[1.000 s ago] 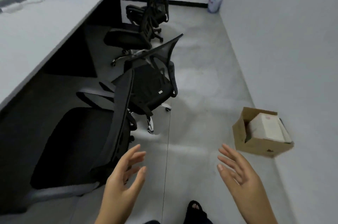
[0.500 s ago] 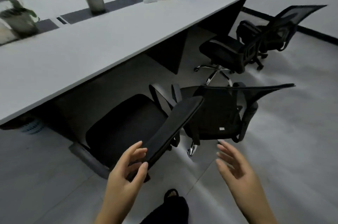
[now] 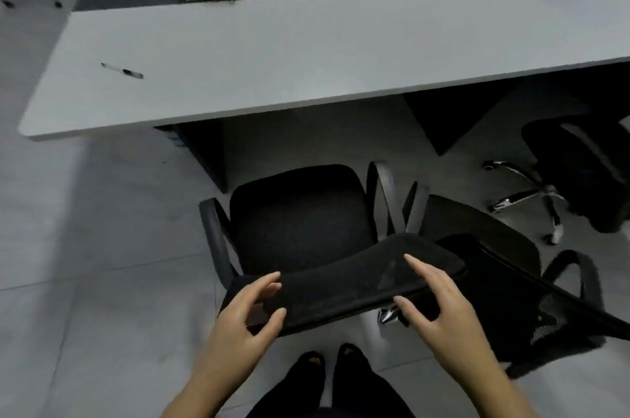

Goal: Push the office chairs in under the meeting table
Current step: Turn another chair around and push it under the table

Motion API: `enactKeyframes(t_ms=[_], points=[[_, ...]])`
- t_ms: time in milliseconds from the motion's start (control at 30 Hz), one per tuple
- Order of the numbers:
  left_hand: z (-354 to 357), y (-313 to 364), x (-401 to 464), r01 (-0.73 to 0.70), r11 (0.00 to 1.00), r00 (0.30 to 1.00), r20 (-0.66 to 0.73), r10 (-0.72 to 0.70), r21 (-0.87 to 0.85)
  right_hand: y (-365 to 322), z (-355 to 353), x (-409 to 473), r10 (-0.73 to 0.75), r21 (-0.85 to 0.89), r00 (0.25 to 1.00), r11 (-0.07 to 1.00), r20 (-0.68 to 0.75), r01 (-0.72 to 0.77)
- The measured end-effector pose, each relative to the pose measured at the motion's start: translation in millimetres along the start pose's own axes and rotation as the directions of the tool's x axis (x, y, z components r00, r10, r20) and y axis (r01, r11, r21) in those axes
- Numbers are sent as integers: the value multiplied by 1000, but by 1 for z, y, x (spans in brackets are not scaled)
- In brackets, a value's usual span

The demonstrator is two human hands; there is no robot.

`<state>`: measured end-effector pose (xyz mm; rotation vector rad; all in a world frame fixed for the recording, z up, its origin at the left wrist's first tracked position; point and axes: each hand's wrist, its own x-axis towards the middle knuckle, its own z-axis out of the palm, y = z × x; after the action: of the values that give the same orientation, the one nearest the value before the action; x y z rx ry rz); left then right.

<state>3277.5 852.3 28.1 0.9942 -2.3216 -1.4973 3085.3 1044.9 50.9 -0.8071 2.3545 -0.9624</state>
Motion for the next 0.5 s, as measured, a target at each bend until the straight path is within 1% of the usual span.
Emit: enactKeyframes(t_ms=[33,67,100,133,200,233,300,333,400,500], points=[[4,-1,1,5,998,1000,23,-6,65,9,-1,11,-55,-183,992,980,117,76],[8,-2,2,-6,988,998,66,-5,151,20,0,22,-76,-335,968,929,240,156],[13,-6,3,-40,969,992,125,10,245,31,2,33,-67,-434,939,874,337,217],[19,-12,4,-64,944,984,180,5,323,41,3,42,-50,-487,916,834,399,258],[30,-22,7,-80,883,969,246,-41,463,60,6,58,-91,-512,897,794,432,327],[36,-30,9,-113,835,966,257,-35,538,67,7,66,-129,-527,893,768,431,365],[50,-41,14,-148,758,975,223,3,636,77,10,78,-177,-528,886,747,429,405],[55,-45,17,-119,729,985,175,-1,674,82,11,83,-198,-525,889,747,412,409],[60,-48,24,-71,705,994,109,-9,706,86,16,88,-225,-546,884,716,410,435],[58,-52,33,-89,703,995,92,34,706,89,20,97,-274,-544,877,699,395,464]])
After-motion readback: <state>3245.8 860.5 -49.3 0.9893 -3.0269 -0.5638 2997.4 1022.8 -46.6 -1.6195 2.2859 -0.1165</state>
